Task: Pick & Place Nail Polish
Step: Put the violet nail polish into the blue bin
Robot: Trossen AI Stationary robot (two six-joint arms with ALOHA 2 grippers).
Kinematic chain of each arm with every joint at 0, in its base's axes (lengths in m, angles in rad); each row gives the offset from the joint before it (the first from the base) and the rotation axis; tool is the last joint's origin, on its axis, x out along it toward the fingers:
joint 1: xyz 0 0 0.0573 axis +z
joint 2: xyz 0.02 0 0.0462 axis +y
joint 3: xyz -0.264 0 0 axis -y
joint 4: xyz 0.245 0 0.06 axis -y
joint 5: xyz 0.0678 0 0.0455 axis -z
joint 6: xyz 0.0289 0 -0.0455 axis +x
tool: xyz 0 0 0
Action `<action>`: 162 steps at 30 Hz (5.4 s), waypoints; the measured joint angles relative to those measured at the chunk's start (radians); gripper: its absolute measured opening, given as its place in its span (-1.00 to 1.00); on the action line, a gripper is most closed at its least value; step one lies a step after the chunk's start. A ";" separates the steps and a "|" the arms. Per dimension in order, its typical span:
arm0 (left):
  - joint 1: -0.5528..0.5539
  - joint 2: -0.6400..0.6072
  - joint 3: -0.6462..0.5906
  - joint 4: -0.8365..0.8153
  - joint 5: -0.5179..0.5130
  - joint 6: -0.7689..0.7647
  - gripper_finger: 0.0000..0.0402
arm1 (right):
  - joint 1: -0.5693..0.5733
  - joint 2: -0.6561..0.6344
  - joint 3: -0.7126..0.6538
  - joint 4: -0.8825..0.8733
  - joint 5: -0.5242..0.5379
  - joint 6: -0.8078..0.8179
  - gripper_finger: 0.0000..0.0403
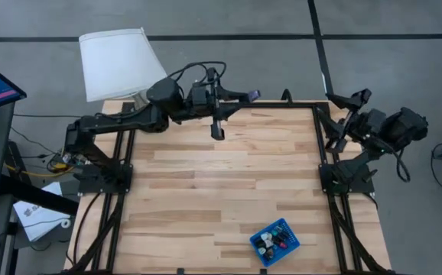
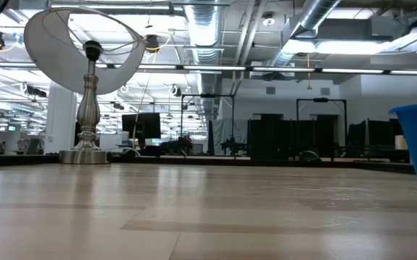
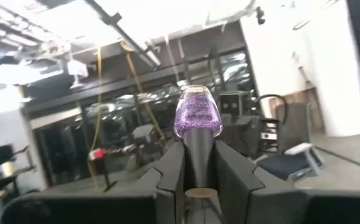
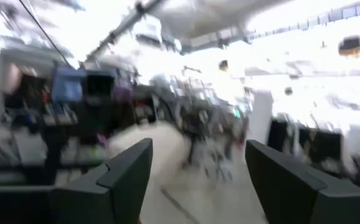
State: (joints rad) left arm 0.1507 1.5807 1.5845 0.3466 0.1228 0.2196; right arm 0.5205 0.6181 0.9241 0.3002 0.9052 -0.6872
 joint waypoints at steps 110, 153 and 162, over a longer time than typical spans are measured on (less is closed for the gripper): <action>-0.200 -0.474 -0.178 -0.729 -0.340 0.016 -0.99 | -0.409 0.478 0.663 -1.004 -1.219 0.583 -0.72; -0.256 -1.118 -1.060 -0.316 -0.423 -0.209 -1.00 | 0.219 0.632 -0.443 0.051 -0.722 1.535 -0.99; -0.256 -1.118 -1.060 -0.316 -0.435 -0.201 -1.00 | 0.062 0.657 -0.234 -0.566 -0.740 1.502 -1.00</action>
State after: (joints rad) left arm -0.1055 0.4625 0.5243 0.0307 -0.3125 0.0181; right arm 0.5829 1.2754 0.6897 -0.2658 0.1647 0.8145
